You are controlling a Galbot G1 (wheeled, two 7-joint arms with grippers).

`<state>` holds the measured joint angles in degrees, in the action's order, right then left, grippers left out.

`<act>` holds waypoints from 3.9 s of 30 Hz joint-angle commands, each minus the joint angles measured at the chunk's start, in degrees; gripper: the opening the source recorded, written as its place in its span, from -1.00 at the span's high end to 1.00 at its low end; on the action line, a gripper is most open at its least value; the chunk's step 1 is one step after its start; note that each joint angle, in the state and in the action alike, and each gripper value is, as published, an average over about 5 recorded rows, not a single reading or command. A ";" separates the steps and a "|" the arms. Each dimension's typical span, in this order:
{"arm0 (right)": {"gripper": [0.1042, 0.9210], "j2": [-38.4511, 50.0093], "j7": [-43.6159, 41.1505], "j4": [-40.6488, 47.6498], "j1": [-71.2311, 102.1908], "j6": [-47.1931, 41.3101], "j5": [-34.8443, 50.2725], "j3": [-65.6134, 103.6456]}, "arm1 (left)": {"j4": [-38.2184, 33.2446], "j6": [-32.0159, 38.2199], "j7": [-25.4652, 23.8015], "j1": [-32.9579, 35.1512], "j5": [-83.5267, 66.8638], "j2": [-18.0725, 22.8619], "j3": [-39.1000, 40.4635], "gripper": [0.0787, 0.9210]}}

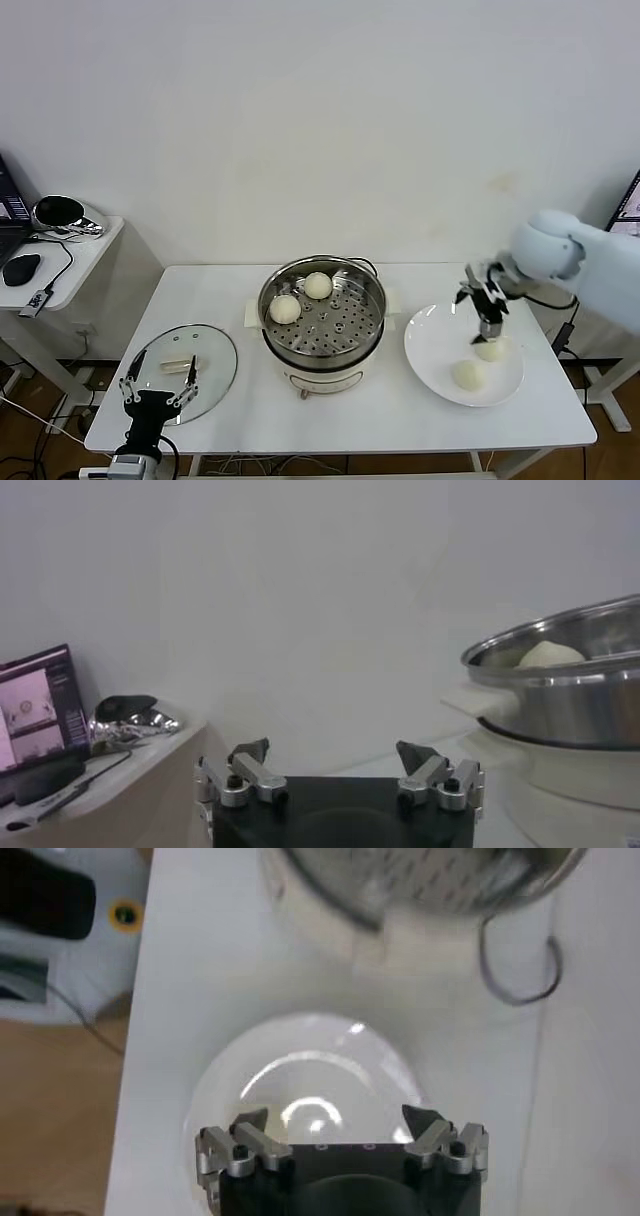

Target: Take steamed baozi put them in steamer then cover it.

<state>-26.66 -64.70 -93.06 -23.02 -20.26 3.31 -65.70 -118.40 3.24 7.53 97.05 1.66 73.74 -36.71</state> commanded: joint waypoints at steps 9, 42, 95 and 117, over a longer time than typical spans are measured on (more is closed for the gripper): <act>-0.76 1.88 4.26 4.73 31.06 5.79 -13.81 19.75 | 0.12 0.24 -0.15 0.31 0.21 0.41 -0.18 -0.77; -0.36 -7.44 5.34 14.40 30.50 5.89 -13.50 21.01 | 0.37 0.21 -0.07 0.17 0.13 0.40 -0.78 -0.77; -0.36 -43.29 4.78 16.12 -7.97 44.68 -5.68 -10.84 | 0.15 0.51 0.18 -0.13 -1.12 0.82 -2.87 -0.77; -0.52 -45.90 3.86 17.46 -5.60 45.76 -8.55 -10.58 | 0.50 1.19 0.28 0.08 -1.16 1.16 -3.19 -0.77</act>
<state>-71.62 -61.00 -76.05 -28.45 24.08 -3.88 -76.46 -117.86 4.45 7.83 97.10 0.46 74.89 -39.97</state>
